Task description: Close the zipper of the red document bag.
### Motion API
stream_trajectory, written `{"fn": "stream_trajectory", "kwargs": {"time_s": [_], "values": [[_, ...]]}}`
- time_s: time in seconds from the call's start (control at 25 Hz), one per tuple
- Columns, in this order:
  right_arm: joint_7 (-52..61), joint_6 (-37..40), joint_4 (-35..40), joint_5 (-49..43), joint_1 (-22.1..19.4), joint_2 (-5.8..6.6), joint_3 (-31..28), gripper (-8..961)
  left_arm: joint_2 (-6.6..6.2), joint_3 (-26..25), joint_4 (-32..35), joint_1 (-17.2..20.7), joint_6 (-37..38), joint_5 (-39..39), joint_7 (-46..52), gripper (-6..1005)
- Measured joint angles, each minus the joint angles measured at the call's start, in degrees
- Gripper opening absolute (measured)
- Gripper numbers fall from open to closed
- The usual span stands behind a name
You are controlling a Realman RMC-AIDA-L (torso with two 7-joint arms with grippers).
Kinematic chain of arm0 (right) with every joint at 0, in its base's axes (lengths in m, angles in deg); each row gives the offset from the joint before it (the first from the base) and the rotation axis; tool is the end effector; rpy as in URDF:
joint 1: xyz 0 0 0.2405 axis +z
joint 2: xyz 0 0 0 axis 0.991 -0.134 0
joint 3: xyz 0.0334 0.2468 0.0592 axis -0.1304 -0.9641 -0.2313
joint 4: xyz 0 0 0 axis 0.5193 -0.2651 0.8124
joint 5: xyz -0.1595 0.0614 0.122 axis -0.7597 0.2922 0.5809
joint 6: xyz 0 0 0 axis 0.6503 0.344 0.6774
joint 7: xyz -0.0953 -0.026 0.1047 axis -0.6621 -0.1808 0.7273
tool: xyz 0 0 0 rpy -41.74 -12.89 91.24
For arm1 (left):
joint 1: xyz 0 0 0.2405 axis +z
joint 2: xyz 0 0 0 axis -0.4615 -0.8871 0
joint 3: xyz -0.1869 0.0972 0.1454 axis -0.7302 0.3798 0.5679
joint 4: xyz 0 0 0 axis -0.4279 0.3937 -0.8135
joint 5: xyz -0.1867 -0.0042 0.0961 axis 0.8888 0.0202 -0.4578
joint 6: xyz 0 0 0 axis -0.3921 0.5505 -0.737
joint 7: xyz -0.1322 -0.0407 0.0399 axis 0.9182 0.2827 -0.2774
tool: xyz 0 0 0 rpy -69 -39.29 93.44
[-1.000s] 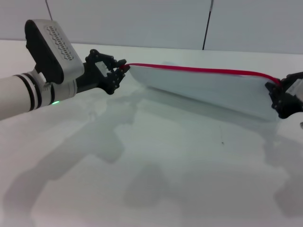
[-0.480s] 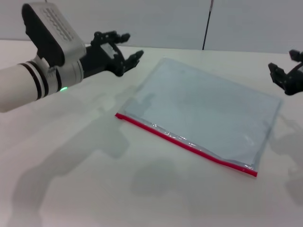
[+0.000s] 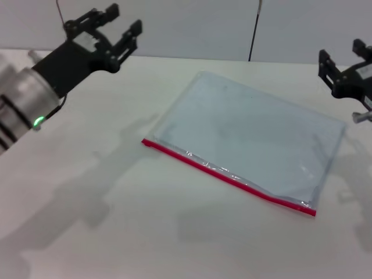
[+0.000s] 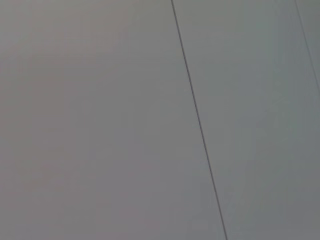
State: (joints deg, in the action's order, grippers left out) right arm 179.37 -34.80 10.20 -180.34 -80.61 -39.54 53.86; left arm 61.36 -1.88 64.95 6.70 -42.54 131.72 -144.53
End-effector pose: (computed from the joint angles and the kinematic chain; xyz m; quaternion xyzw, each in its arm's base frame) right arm 0.2049 0.3381 0.0068 -0.7802 0.1945 0.2021 0.5591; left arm -0.2361 0.3719 0.0296 -0.8062 -0.0637 -0.3688 0.4583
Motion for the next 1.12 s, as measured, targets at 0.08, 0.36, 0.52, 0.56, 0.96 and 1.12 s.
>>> {"fn": "stream_trajectory", "kwargs": {"time_s": [0.08, 0.36, 0.52, 0.56, 0.96, 1.12], "values": [[0.2, -8.8, -5.1, 2.6, 0.5, 0.02, 2.7, 630, 0.08, 0.8, -1.9, 0.6, -2.6, 3.5, -2.0, 532], [6.3, -31.5, -19.4, 6.4, 3.8, -0.05, 10.0, 624, 0.38, 6.1, -6.5, 2.4, -4.2, 16.7, -14.2, 525], [7.3, -36.2, -25.2, 7.8, 6.6, -0.11, 11.1, 622, 0.76, 7.2, -7.8, 4.0, -4.2, 24.0, -19.5, 525], [7.3, -36.5, -26.2, 9.2, 7.2, -0.12, 11.2, 622, 0.76, 6.3, -8.1, 3.9, -4.2, 24.1, -19.5, 525], [7.4, -48.0, -33.9, 19.7, 9.4, -0.2, 14.8, 622, 0.69, 1.8, -12.0, 3.5, -4.8, 24.2, -19.5, 525], [7.4, -50.4, -36.0, 23.3, 10.7, -0.19, 17.0, 622, 0.59, 1.3, -12.4, 3.3, -4.9, 24.3, -19.5, 525]]}}
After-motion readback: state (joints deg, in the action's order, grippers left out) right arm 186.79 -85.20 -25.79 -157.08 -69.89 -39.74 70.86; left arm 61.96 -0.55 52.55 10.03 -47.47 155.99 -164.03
